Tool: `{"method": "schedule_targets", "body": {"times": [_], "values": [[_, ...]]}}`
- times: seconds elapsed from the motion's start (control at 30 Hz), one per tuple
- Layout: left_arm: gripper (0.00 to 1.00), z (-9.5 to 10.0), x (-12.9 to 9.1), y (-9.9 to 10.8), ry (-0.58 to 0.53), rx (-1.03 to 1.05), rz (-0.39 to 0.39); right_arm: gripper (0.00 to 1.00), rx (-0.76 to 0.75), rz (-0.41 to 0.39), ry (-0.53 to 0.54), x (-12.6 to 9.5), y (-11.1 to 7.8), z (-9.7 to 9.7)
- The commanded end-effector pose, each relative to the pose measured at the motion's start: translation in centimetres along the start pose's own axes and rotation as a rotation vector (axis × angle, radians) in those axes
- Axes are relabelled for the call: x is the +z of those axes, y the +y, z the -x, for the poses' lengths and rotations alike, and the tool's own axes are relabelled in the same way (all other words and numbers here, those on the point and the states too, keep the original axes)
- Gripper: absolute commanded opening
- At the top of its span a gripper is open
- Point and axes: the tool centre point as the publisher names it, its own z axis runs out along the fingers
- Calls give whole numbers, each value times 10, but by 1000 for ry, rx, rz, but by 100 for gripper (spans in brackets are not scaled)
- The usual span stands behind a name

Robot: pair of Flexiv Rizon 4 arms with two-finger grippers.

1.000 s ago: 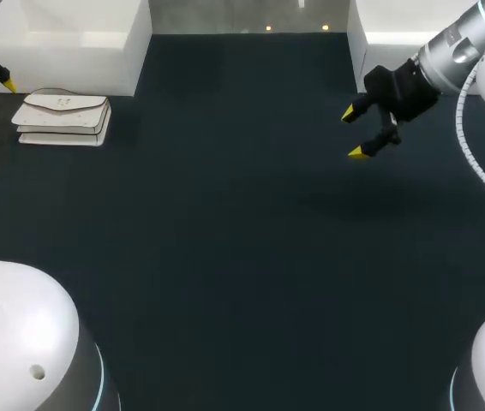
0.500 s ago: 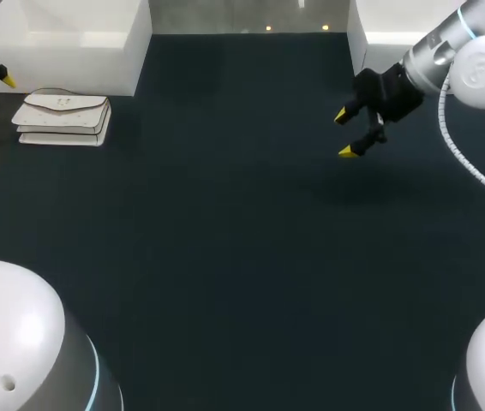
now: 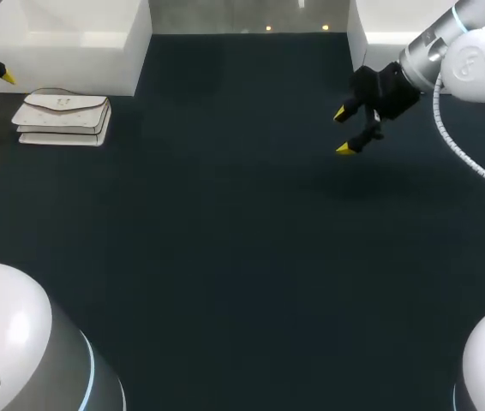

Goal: Pick up the bag, open it, inspect its contents, close it, and place it on the opposite side

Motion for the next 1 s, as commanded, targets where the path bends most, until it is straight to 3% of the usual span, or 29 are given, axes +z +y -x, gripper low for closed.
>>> {"method": "schedule_targets", "body": {"times": [0.03,0.27,0.37,0.53,0.6,0.63,1.0], "values": [[100,15,13,-13,100,-5,157,100,0,0,1,0,0,0],[100,27,29,-18,141,-21,146,100,0,0,1,0,0,0],[96,31,35,-19,149,-27,144,100,0,0,1,0,0,0],[73,33,46,-23,183,-28,146,100,0,0,1,0,0,0],[51,33,50,-25,190,-25,151,100,0,0,1,0,0,0],[47,32,52,-26,194,-25,154,100,0,0,1,0,0,0],[32,35,67,-28,218,-38,178,100,0,0,1,0,0,0]]}}
